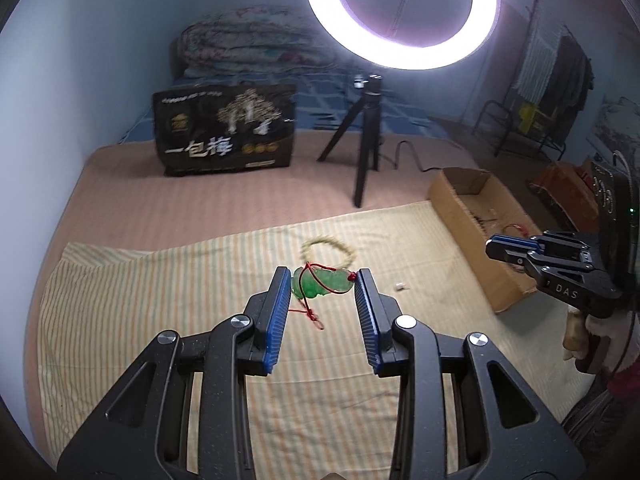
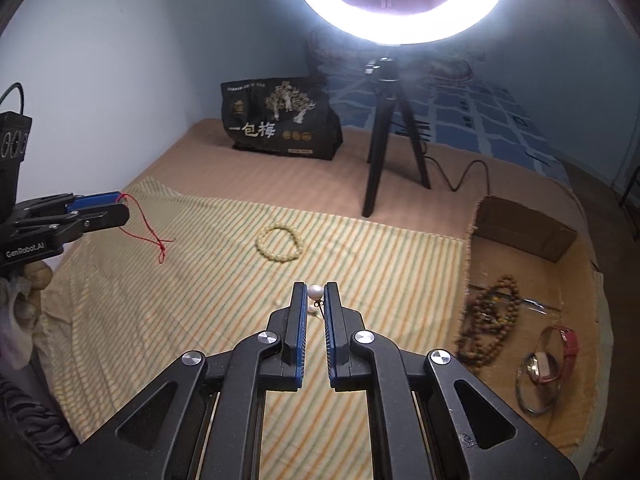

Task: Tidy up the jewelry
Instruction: 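Carry the jade pendant and pearl earring over the box with both tools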

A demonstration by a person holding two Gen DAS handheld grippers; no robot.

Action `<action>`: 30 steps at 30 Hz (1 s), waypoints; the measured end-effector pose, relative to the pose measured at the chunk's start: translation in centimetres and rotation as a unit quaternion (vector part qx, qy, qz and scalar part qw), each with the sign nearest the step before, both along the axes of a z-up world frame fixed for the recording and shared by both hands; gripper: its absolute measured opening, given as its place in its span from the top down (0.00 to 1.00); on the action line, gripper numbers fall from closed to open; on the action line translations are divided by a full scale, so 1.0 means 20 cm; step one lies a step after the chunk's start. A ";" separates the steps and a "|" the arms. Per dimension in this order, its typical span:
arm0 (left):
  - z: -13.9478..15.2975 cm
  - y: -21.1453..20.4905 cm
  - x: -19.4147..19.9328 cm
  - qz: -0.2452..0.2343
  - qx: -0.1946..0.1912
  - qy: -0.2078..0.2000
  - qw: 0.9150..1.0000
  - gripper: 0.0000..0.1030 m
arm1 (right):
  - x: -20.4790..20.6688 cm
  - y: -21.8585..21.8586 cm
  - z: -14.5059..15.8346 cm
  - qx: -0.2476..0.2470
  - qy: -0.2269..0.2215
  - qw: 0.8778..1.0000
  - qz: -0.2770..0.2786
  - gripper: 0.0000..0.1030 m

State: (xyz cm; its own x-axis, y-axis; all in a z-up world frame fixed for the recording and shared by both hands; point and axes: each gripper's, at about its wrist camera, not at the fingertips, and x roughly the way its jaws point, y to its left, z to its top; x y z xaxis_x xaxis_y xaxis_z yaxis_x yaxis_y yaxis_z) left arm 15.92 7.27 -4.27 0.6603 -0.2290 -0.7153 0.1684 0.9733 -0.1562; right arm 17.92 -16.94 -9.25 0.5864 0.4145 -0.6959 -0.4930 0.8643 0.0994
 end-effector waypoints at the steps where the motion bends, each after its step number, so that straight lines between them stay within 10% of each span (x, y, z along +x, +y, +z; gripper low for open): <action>1: 0.01 -0.02 0.00 -0.004 -0.001 -0.002 1.000 0.68 | 0.00 -0.03 0.01 0.001 0.000 1.000 -0.004 0.94; 30: 0.05 -0.93 0.07 -0.137 -0.020 -0.012 0.990 0.68 | 0.05 -0.73 0.11 0.009 0.000 0.993 -0.115 0.94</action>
